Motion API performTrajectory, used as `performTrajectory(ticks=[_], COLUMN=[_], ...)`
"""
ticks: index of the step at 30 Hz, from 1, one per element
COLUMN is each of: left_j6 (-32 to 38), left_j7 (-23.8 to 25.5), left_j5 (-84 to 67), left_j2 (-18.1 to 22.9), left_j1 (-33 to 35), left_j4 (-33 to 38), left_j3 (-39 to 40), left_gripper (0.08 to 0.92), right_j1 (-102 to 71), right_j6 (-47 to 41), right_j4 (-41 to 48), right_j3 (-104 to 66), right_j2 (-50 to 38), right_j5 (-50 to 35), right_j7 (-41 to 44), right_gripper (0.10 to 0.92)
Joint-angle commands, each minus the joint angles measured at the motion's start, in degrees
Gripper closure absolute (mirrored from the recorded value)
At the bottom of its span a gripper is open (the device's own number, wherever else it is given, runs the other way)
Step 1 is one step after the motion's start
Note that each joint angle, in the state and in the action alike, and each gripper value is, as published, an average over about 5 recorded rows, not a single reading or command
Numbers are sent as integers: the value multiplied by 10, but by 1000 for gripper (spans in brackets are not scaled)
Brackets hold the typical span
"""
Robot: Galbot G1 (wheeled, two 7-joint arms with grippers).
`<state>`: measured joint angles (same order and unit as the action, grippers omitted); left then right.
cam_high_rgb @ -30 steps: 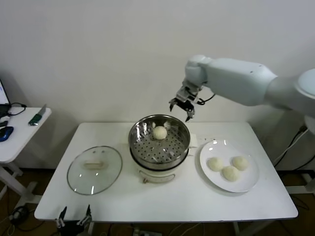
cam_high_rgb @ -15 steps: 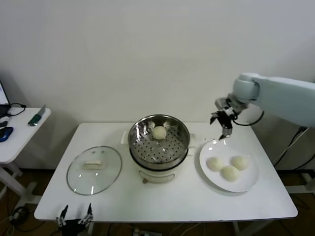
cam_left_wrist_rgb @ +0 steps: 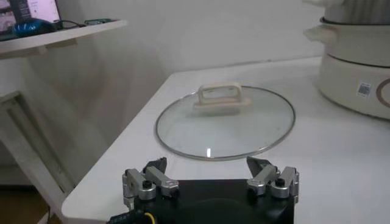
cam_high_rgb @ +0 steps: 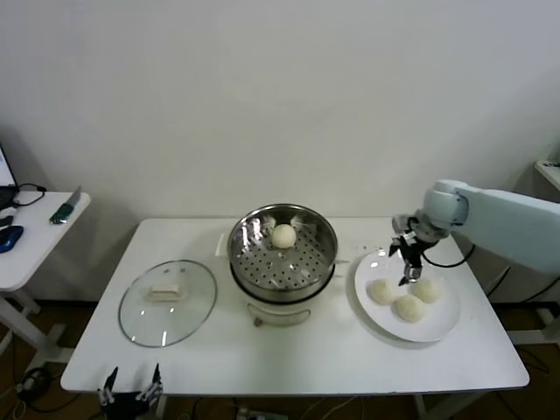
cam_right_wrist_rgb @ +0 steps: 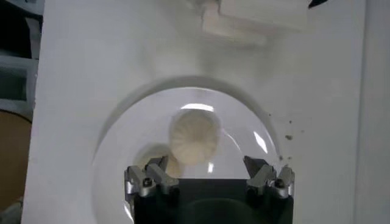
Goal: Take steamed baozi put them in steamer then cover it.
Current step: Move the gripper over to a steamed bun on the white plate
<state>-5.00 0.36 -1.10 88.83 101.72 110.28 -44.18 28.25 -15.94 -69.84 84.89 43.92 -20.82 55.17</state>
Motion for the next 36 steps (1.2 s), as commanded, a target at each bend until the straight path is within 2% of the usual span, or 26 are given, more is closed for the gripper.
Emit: performTrajectory(ticks=[1, 22, 36], left_j6=[2, 8, 11], left_j7=[-1, -4, -6], left_j5=[-1, 2, 3], left_j2=[-1, -4, -4], left_j1=[1, 6, 9], left_j4=[-3, -4, 0], left_j3=[-1, 3, 1], left_gripper=[177, 177, 177], right_j1=[-103, -167, -151], right_j6=[-26, -30, -30], right_j4=[34, 77, 68], right_j3=[-67, -128, -132], right_j2=[9, 40, 37], right_j5=[32, 75, 67], right_j7=[-10, -33, -29], right_gripper=[203, 204, 315])
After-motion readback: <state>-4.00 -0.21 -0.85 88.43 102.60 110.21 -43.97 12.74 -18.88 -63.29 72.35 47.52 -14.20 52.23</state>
